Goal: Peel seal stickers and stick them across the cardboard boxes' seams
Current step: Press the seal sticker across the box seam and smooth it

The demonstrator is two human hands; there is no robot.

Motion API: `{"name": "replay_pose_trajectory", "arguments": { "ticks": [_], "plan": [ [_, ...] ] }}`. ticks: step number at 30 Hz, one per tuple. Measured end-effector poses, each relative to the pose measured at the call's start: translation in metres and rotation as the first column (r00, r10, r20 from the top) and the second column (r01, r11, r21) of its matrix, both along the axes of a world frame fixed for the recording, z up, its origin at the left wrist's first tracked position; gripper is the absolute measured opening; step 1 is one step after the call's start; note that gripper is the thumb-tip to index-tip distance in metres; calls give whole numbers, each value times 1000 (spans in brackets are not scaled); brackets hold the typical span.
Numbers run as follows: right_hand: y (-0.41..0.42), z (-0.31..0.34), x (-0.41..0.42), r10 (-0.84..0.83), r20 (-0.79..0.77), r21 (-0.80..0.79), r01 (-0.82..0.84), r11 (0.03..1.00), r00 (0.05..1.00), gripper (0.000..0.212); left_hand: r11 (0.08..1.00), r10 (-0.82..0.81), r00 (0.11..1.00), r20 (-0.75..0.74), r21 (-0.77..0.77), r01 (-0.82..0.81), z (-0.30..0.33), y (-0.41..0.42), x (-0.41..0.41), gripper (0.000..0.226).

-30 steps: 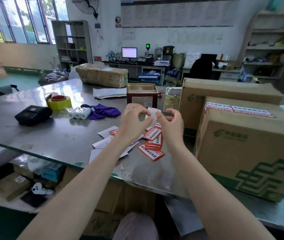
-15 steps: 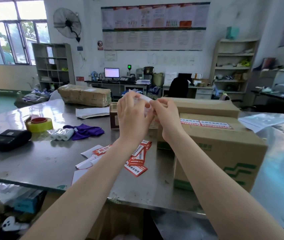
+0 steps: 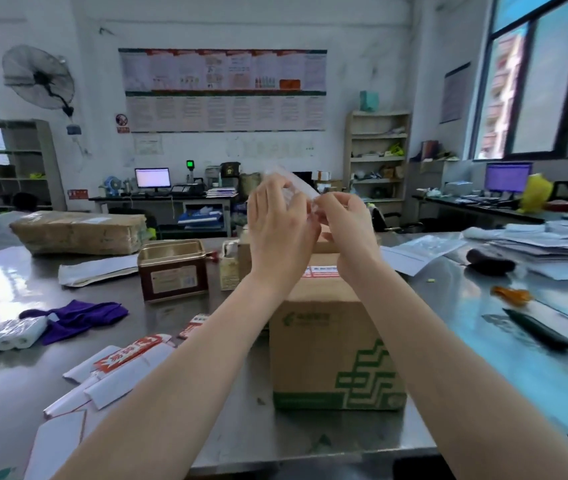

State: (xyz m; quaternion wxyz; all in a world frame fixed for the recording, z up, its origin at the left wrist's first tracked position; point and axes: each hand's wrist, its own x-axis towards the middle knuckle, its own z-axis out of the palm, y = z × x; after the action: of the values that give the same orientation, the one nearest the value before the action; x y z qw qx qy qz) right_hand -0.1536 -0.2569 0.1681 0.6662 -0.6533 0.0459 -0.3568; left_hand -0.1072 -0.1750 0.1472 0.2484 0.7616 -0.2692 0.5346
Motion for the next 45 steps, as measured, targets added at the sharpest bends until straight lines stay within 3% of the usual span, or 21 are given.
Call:
{"name": "replay_pose_trajectory", "arguments": {
  "ticks": [3,5,7,9,11,12,14,16,19,24,26,29,32,35,41,45],
  "plan": [
    [-31,-3,-15,-58,12,68,57,996,998,28,998,-66,998,-19,-23,66,0,-30,-8,16],
    [-50,-5,-23,-91,51,113,85,990,995,20,989,-137,982,-131,-82,127,4,-45,-13,18],
    [-71,-6,-32,-142,106,179,122,976,984,9,956,-283,912,-296,-166,242,12,-61,-17,20],
    [-89,-10,-36,-219,85,198,199,960,972,9,855,-516,715,-472,-337,395,23,-70,-20,19],
    [-108,-18,-40,-288,35,203,275,940,957,13,671,-741,381,-552,-597,439,33,-78,-29,16],
    [-115,-23,-41,-301,8,208,293,933,953,17,617,-786,279,-551,-672,411,35,-80,-30,15],
    [-130,-31,-41,-325,-41,199,326,924,945,39,583,-811,222,-542,-715,386,36,-85,-29,15],
    [-139,-35,-41,-299,-101,192,314,930,949,51,585,-809,229,-541,-711,390,34,-90,-26,17],
    [-144,-36,-40,-181,-158,209,212,955,971,47,631,-772,226,-594,-668,395,28,-94,-21,19],
    [-150,-36,-31,-38,-253,253,104,962,967,59,731,-665,233,-710,-553,400,15,-93,-12,28],
    [-151,-39,-27,-63,-259,209,119,971,964,43,755,-636,240,-734,-524,395,11,-89,-8,31],
    [-152,-46,-21,-114,-280,20,124,992,953,19,769,-613,244,-752,-497,402,6,-85,1,28],
    [-150,-45,-19,-180,-301,-114,152,982,936,21,827,-537,343,-771,-400,396,2,-82,11,32],
    [-147,-46,-16,-310,-295,-257,237,937,904,26,901,-407,463,-787,-265,343,-5,-81,25,50],
    [-149,-51,-11,-415,-295,-369,298,881,861,27,953,-133,584,-801,59,297,-17,-89,30,35],
    [-153,-56,-12,-449,-298,-392,321,862,842,32,948,-52,677,-734,177,264,-19,-94,29,34]
  ]
}}
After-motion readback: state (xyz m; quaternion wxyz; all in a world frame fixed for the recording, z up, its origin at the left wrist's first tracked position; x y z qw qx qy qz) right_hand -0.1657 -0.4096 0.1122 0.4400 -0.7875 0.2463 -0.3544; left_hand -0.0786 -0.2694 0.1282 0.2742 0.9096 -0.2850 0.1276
